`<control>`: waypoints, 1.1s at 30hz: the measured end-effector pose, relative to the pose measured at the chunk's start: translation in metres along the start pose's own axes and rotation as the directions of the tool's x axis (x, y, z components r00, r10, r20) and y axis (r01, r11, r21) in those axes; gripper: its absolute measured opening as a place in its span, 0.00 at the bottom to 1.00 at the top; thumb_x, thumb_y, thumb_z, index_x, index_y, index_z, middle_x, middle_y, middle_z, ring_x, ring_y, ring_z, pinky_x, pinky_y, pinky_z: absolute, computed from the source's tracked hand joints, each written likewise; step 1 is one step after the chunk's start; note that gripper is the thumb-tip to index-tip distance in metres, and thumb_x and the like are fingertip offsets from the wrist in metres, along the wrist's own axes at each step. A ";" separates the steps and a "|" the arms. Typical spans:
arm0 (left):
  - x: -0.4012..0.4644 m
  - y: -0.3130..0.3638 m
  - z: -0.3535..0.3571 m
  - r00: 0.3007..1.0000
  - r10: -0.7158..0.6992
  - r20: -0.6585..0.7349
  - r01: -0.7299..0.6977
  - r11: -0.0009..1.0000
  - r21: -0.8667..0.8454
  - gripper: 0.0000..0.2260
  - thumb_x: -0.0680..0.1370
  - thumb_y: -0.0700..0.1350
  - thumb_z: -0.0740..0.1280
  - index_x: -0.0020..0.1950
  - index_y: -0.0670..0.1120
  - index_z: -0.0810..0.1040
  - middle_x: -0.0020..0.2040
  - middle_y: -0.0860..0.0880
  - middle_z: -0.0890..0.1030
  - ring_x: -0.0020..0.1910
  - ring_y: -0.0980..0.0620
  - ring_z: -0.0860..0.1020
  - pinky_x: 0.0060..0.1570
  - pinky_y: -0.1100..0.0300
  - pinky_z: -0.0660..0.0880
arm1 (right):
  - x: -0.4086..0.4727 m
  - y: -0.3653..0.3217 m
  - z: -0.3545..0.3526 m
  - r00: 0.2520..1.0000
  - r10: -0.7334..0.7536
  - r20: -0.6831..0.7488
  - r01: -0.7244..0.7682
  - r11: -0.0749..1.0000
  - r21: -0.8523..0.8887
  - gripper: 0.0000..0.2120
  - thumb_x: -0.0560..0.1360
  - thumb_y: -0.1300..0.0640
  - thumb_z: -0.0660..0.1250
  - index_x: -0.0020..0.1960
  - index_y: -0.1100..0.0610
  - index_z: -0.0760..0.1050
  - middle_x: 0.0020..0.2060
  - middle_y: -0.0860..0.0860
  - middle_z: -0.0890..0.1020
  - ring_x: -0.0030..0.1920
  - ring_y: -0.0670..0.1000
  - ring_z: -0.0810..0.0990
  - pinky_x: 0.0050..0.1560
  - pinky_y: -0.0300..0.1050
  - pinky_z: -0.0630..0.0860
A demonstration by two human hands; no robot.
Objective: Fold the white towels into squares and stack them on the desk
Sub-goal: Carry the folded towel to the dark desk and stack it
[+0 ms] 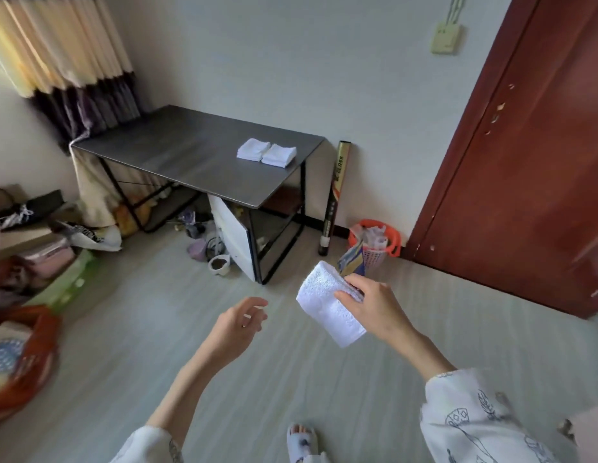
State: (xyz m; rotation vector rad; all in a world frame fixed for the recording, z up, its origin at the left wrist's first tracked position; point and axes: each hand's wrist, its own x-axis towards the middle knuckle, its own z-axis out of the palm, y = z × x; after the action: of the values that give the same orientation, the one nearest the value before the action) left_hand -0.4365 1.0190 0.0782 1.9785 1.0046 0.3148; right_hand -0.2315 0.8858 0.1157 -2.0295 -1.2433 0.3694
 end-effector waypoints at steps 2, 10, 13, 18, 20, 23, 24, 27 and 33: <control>0.048 0.001 -0.017 0.999 -0.030 -0.012 0.030 1.000 -0.008 0.08 0.80 0.42 0.59 0.52 0.54 0.73 0.45 0.52 0.80 0.42 0.55 0.80 0.37 0.71 0.72 | 0.062 0.001 0.004 0.999 -0.031 0.016 0.031 1.000 0.003 0.19 0.74 0.57 0.65 0.31 0.56 0.59 0.26 0.48 0.61 0.30 0.47 0.58 0.31 0.43 0.57; 0.200 -0.013 -0.087 0.987 -0.156 -0.048 0.150 0.983 -0.107 0.09 0.80 0.43 0.59 0.49 0.57 0.73 0.47 0.51 0.81 0.43 0.55 0.80 0.42 0.64 0.74 | 0.275 -0.014 0.038 0.991 -0.085 0.103 0.082 0.996 0.031 0.14 0.75 0.55 0.63 0.35 0.60 0.62 0.28 0.51 0.63 0.30 0.48 0.59 0.32 0.42 0.58; 0.264 -0.026 -0.109 0.982 -0.184 -0.051 0.178 0.978 -0.111 0.09 0.80 0.44 0.59 0.47 0.58 0.72 0.46 0.53 0.81 0.43 0.56 0.80 0.44 0.60 0.75 | 0.345 -0.018 0.062 0.984 -0.088 0.157 0.076 0.994 0.080 0.14 0.74 0.54 0.63 0.34 0.58 0.64 0.28 0.49 0.63 0.29 0.46 0.59 0.32 0.40 0.58; 0.393 -0.047 -0.144 0.979 -0.202 -0.031 0.186 0.944 -0.274 0.09 0.81 0.46 0.58 0.58 0.50 0.74 0.52 0.49 0.80 0.48 0.54 0.79 0.49 0.58 0.77 | 0.465 -0.028 0.100 0.972 -0.097 0.215 0.060 0.983 0.175 0.13 0.75 0.54 0.63 0.34 0.55 0.66 0.28 0.47 0.65 0.28 0.44 0.61 0.30 0.34 0.61; 0.451 -0.054 -0.159 0.960 -0.278 0.040 0.264 0.846 -0.464 0.12 0.81 0.48 0.58 0.61 0.46 0.73 0.56 0.48 0.78 0.50 0.51 0.79 0.49 0.58 0.77 | 0.517 -0.031 0.115 0.972 -0.083 0.222 0.042 0.982 0.185 0.14 0.76 0.54 0.64 0.34 0.54 0.65 0.28 0.46 0.65 0.28 0.44 0.61 0.30 0.33 0.61; 0.539 -0.062 -0.184 0.925 -0.332 0.187 0.371 0.675 -0.637 0.19 0.79 0.54 0.58 0.66 0.45 0.68 0.61 0.47 0.76 0.57 0.49 0.77 0.55 0.53 0.75 | 0.591 -0.038 0.133 0.971 -0.071 0.230 0.029 0.983 0.180 0.12 0.76 0.53 0.64 0.36 0.55 0.68 0.29 0.46 0.67 0.30 0.43 0.63 0.33 0.33 0.63; 0.567 -0.062 -0.191 0.917 -0.321 0.234 0.391 0.617 -0.683 0.22 0.79 0.56 0.58 0.68 0.45 0.66 0.62 0.47 0.75 0.59 0.49 0.76 0.56 0.52 0.75 | 0.612 -0.042 0.136 0.972 -0.070 0.226 0.027 0.982 0.185 0.11 0.76 0.53 0.64 0.37 0.56 0.69 0.30 0.46 0.68 0.30 0.43 0.66 0.33 0.33 0.64; 0.638 -0.050 -0.209 0.898 -0.240 0.368 0.439 0.478 -0.761 0.27 0.76 0.61 0.57 0.68 0.45 0.68 0.63 0.47 0.76 0.62 0.48 0.75 0.59 0.50 0.73 | 0.672 -0.047 0.140 0.980 -0.030 0.196 -0.021 0.968 0.252 0.10 0.76 0.54 0.65 0.43 0.62 0.73 0.34 0.52 0.75 0.33 0.43 0.70 0.35 0.31 0.66; 0.748 -0.044 -0.216 0.920 -0.114 0.375 0.379 0.501 -0.778 0.19 0.76 0.54 0.61 0.64 0.46 0.72 0.60 0.47 0.79 0.58 0.46 0.78 0.52 0.51 0.78 | 0.772 -0.010 0.155 0.956 0.195 0.221 -0.276 0.854 0.440 0.10 0.76 0.55 0.64 0.51 0.62 0.73 0.45 0.54 0.77 0.43 0.48 0.76 0.39 0.36 0.69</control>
State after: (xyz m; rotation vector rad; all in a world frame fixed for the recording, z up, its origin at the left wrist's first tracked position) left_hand -0.0988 1.7217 0.0584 0.9160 0.7201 0.2721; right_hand 0.0551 1.6192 0.1064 -1.7500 -0.8843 0.8891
